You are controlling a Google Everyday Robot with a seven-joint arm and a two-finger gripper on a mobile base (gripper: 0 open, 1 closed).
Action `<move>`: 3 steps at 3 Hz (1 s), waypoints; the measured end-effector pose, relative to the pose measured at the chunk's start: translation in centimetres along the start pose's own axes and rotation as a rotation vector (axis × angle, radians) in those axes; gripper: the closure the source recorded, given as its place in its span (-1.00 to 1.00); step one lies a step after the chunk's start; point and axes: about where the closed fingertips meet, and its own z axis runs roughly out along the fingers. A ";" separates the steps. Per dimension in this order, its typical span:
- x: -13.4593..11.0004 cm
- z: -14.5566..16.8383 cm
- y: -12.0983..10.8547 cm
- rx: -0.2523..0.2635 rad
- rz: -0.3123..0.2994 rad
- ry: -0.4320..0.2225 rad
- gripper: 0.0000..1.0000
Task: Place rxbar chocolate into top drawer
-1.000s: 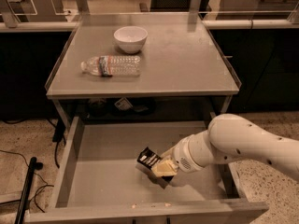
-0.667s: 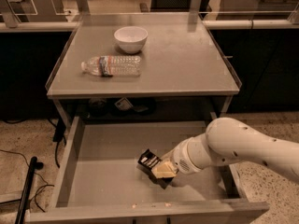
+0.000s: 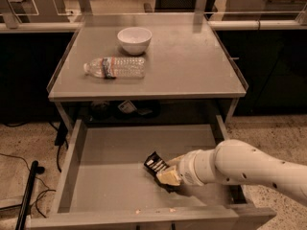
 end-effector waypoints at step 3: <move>-0.2 0.1 -0.4 0.018 -0.003 -0.018 -0.25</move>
Offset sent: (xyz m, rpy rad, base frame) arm 0.0047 -0.0011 0.0004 0.0030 -0.0222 -0.0118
